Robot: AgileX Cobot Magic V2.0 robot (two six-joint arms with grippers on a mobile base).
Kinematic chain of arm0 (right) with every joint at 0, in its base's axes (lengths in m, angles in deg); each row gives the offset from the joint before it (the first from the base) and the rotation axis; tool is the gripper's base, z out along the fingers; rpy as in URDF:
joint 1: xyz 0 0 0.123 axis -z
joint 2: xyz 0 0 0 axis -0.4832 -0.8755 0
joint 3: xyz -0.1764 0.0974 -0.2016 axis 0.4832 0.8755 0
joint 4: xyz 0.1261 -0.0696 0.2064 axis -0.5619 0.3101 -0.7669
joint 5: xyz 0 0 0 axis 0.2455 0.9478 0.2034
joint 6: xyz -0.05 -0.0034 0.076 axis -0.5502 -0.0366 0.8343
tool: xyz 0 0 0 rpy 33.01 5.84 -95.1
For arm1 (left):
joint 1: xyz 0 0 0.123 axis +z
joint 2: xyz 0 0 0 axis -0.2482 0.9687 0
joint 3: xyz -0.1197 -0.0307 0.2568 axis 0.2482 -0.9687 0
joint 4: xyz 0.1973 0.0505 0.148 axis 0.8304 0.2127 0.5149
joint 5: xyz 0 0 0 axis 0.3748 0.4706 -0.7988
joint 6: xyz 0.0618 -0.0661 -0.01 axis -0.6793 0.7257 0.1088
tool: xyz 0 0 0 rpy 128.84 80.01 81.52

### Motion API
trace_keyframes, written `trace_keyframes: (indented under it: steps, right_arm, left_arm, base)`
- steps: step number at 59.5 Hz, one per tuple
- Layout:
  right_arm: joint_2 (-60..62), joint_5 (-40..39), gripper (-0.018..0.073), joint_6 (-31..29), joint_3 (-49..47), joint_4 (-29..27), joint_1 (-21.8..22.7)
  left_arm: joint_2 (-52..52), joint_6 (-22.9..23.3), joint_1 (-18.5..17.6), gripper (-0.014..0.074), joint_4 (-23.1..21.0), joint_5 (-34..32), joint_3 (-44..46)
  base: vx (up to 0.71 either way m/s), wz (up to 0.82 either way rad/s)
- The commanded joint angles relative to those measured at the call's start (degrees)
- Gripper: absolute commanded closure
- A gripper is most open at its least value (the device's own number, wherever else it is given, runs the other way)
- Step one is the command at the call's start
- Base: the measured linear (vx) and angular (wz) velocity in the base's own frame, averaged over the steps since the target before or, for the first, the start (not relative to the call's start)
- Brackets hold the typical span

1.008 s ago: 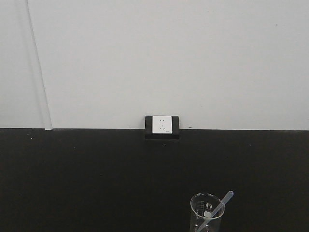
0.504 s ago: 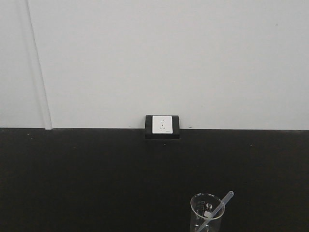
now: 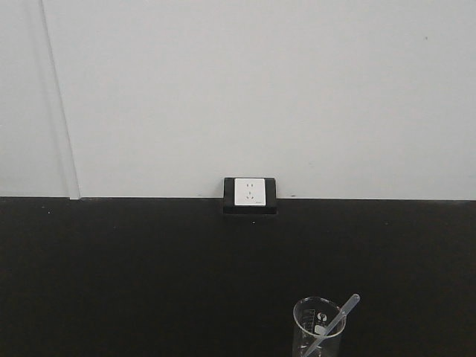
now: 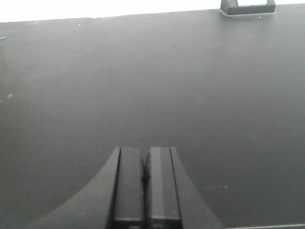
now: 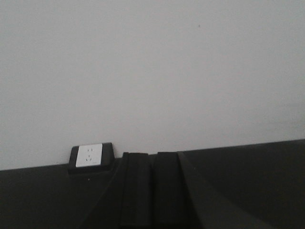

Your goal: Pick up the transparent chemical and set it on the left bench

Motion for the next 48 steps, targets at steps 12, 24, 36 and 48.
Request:
trace_keyframes:
  steps: [12,24,36,48]
  right_arm:
    - [-5.4,-5.2,0.0517,0.0,-2.9,-1.7,0.3]
    - [-5.7,-5.1,0.0334,0.0,-2.9,-1.4,0.3]
    - [-5.7,-4.9,0.0019,1.1,-2.9,-3.5,0.3]
    - [-8.3,-1.0,-0.0106,9.5,-2.9,-13.5,-1.6]
  left_arm:
    - [-1.1,0.4,-0.1,0.0600,0.0,-4.5,-0.9]
    - [-1.1,0.4,-0.1,0.0600,0.0,-4.5,-0.9]
    - [-1.1,0.4,-0.1,0.0600,0.0,-4.5,-0.9]
    - [-1.1,0.4,-0.1,0.0600,0.0,-4.5,-0.9]
  base:
    - [0.00,0.00]
    - [0.00,0.00]
    - [0.00,0.00]
    - [0.00,0.00]
